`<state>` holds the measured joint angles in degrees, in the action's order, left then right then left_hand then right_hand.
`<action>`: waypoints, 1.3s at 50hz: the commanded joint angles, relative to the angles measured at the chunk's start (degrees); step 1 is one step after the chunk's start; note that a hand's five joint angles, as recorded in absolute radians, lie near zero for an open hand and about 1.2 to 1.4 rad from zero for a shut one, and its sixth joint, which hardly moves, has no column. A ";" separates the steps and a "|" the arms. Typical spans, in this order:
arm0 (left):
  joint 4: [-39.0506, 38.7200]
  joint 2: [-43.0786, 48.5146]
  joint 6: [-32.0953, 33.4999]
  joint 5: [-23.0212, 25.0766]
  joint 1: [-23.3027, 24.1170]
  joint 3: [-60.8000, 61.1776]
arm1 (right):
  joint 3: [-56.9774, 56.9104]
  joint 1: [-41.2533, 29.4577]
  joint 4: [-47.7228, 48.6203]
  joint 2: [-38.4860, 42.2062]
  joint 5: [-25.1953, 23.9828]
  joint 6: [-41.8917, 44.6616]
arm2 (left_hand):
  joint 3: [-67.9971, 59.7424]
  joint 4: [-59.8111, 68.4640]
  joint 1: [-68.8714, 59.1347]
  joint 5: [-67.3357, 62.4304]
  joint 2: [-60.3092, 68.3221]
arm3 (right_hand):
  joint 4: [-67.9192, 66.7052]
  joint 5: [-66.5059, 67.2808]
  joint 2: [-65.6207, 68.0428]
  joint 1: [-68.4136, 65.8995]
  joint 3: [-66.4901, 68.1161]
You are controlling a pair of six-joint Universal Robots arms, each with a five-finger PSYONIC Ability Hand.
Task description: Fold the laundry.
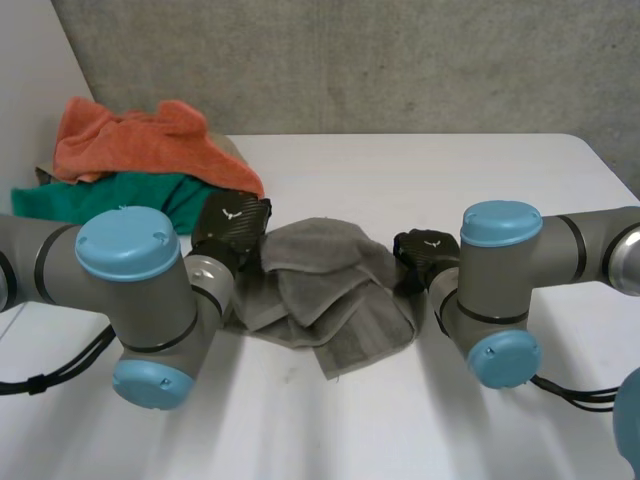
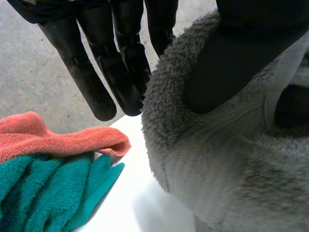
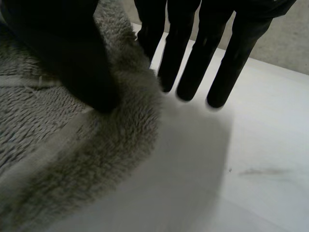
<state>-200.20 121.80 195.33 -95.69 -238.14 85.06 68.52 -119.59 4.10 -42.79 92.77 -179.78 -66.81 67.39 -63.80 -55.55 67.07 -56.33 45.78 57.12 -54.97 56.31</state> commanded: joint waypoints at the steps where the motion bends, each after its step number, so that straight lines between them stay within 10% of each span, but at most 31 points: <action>1: 1.56 -2.87 0.31 -0.47 -0.57 -2.96 | -1.28 0.14 0.20 -4.22 -0.66 1.19 | -13.19 12.61 -16.20 -14.45 12.93 | -23.67 24.22 22.88 -25.03 23.69; 14: 18.40 -18.35 0.75 3.47 -5.67 -7.09 | 4.52 9.54 -12.60 -32.60 -9.53 37.09 | -13.19 12.61 -16.20 -14.45 12.93 | -23.67 24.22 22.88 -25.03 23.69; 21: 28.37 -16.68 1.19 9.64 -6.99 -8.24 | 3.99 9.55 -21.68 -39.04 -10.85 41.09 | -13.19 12.61 -16.20 -14.45 12.93 | -23.67 24.22 22.88 -25.03 23.69; 32: 7.39 -2.09 1.28 9.38 -7.17 -24.05 | -4.43 9.99 -16.16 -26.04 -8.58 40.30 | -13.19 12.61 -16.20 -14.45 12.93 | -23.67 24.22 22.88 -25.03 23.69; 41: -20.75 -3.23 0.92 8.50 -6.73 -31.80 | -10.60 9.99 20.91 -24.45 -2.86 34.50 | -13.19 12.61 -16.20 -14.45 12.93 | -23.67 24.22 22.88 -25.03 23.69; 47: -18.74 -8.93 0.57 7.71 -6.29 -28.12 | -6.56 9.99 23.94 -29.10 -5.75 34.59 | -13.19 12.61 -16.20 -14.45 12.93 | -23.67 24.22 22.88 -25.03 23.69; 55: -8.74 -15.71 1.10 7.80 -6.37 -9.07 | 2.49 12.18 3.38 -30.60 -12.00 34.76 | -13.19 12.61 -16.20 -14.45 12.93 | -23.67 24.22 22.88 -25.03 23.69; 65: -3.09 -7.48 3.72 8.06 -6.64 8.97 | 13.91 15.52 -7.80 -24.82 -12.35 35.99 | -13.19 12.61 -16.20 -14.45 12.93 | -23.67 24.22 22.88 -25.03 23.69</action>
<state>-204.80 107.18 196.75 -87.77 -244.62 85.74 76.36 -105.05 -0.84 -72.39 80.20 -144.79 -68.31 68.83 -64.12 -57.42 68.61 -68.58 59.03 66.54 -62.72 68.04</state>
